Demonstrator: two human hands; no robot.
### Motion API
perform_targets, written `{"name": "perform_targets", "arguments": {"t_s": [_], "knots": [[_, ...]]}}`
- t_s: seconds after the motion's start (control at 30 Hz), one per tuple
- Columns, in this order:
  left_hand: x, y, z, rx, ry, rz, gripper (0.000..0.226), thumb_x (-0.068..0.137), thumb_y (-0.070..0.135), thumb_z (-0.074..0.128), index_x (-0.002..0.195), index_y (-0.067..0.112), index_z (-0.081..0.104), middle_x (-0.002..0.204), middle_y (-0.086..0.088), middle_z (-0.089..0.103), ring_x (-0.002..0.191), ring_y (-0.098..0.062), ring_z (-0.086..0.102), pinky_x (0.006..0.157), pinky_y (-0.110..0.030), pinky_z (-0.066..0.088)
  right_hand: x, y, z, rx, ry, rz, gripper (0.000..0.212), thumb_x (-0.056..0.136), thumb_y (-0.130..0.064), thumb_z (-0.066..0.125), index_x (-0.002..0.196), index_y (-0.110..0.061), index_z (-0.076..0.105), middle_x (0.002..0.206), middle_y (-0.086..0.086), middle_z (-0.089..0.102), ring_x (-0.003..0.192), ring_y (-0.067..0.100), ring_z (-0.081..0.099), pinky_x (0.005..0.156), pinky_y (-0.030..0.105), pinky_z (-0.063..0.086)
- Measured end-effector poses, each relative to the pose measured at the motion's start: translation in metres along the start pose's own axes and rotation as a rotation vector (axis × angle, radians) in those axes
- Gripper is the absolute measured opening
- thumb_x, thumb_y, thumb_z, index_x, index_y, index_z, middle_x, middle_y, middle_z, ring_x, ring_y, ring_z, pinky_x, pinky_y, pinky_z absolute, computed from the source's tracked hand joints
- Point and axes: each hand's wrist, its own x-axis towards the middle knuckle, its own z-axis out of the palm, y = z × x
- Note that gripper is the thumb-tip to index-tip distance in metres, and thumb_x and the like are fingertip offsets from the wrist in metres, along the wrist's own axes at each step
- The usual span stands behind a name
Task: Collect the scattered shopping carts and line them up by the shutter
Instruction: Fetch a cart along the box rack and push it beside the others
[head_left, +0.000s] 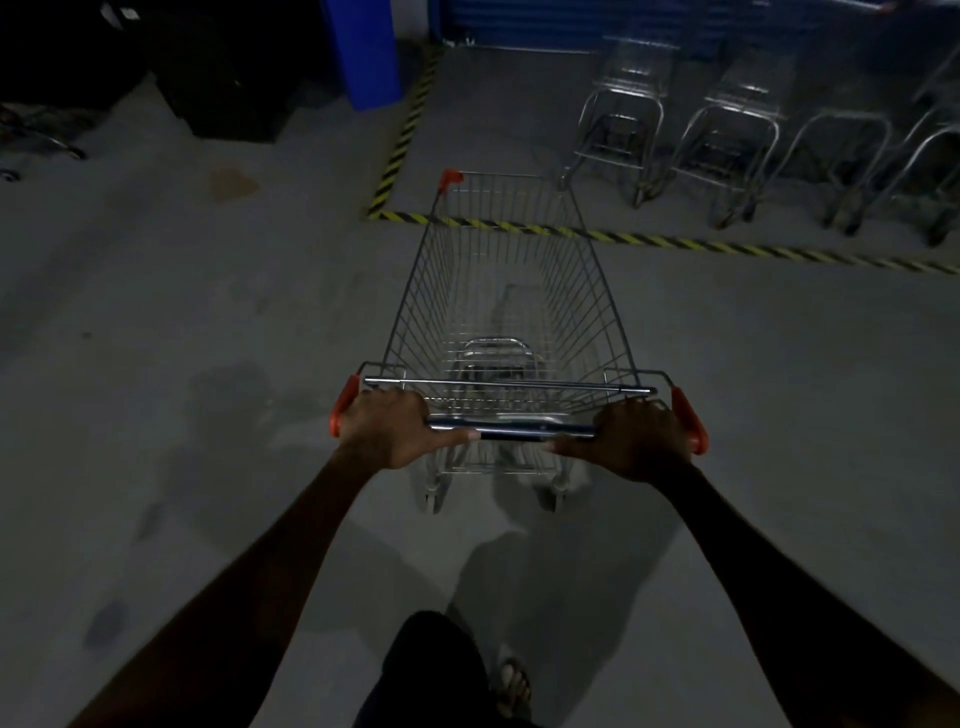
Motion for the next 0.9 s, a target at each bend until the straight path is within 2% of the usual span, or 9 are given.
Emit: {"name": "perform_targets", "arguments": {"t_s": [0.1,0.2,0.3,0.4,0.5,0.57,0.67,0.73,0.9], "knots": [[0.067,-0.007,-0.018,-0.003,0.001,0.0,0.117,0.058,0.116,0.012,0.096,0.026,0.076,0.11,0.0,0.076,0.109,-0.025,0.07,0.104,-0.047,0.045,0.07,0.019,-0.015,0.005,0.042,0.007,0.117,0.048,-0.118,0.011,0.087,-0.027,0.075,0.104,0.002,0.077,0.104,0.026,0.071,0.097,0.043,0.054],[0.138,-0.019,-0.036,-0.019,0.005,-0.006,0.115,0.055,0.117,0.01,0.089,0.027,0.074,0.106,-0.001,0.076,0.105,-0.025,0.07,0.107,-0.051,0.045,0.142,0.032,-0.031,0.006,0.041,0.022,0.115,0.047,-0.118,0.013,0.085,-0.028,0.074,0.103,0.002,0.076,0.103,0.026,0.071,0.096,0.044,0.054],[0.209,-0.032,-0.054,-0.023,0.005,-0.025,0.118,0.054,0.117,0.009,0.09,0.027,0.076,0.106,-0.001,0.076,0.106,-0.026,0.07,0.109,-0.052,0.043,0.214,0.043,-0.048,-0.001,0.058,0.024,0.114,0.047,-0.118,0.012,0.081,-0.028,0.073,0.097,0.001,0.076,0.099,0.025,0.072,0.093,0.043,0.056],[0.273,-0.044,-0.083,-0.016,-0.034,-0.036,0.125,0.052,0.117,0.009,0.105,0.027,0.077,0.116,-0.001,0.076,0.114,-0.026,0.069,0.117,-0.057,0.034,0.281,0.054,-0.067,-0.001,0.072,0.014,0.116,0.047,-0.118,0.009,0.077,-0.026,0.073,0.09,0.001,0.075,0.093,0.023,0.072,0.088,0.038,0.055],[0.338,-0.055,-0.112,0.001,-0.057,-0.029,0.127,0.054,0.117,0.008,0.116,0.029,0.076,0.123,0.0,0.074,0.12,-0.025,0.067,0.12,-0.056,0.023,0.346,0.061,-0.089,-0.036,0.094,0.009,0.113,0.053,-0.116,0.013,0.081,-0.026,0.076,0.093,0.002,0.077,0.097,0.024,0.072,0.089,0.036,0.053],[0.381,-0.064,-0.127,0.019,-0.061,-0.033,0.128,0.051,0.117,0.004,0.113,0.031,0.076,0.12,0.002,0.075,0.118,-0.024,0.067,0.122,-0.058,0.016,0.388,0.066,-0.101,-0.045,0.095,0.024,0.116,0.051,-0.116,0.011,0.084,-0.026,0.077,0.095,0.002,0.077,0.099,0.025,0.071,0.092,0.037,0.053],[0.448,-0.076,-0.144,0.024,-0.054,-0.018,0.126,0.051,0.117,0.003,0.104,0.03,0.077,0.111,0.003,0.076,0.112,-0.023,0.069,0.121,-0.059,0.022,0.453,0.076,-0.115,-0.031,0.094,0.034,0.12,0.047,-0.117,0.005,0.08,-0.025,0.074,0.094,0.004,0.076,0.097,0.026,0.071,0.093,0.04,0.054],[0.492,-0.084,-0.158,0.021,-0.051,-0.013,0.125,0.051,0.117,0.003,0.103,0.029,0.076,0.11,0.003,0.076,0.11,-0.023,0.069,0.12,-0.059,0.027,0.496,0.084,-0.126,-0.035,0.101,0.037,0.114,0.049,-0.117,0.007,0.075,-0.026,0.07,0.094,0.005,0.076,0.098,0.027,0.071,0.093,0.041,0.055],[0.604,-0.094,-0.193,0.036,-0.025,0.016,0.117,0.054,0.116,0.005,0.094,0.03,0.074,0.105,0.004,0.076,0.11,-0.022,0.069,0.121,-0.059,0.021,0.603,0.108,-0.156,0.004,0.106,0.048,0.102,0.05,-0.117,0.012,0.066,-0.028,0.058,0.094,0.005,0.075,0.095,0.028,0.071,0.091,0.042,0.056]]}}
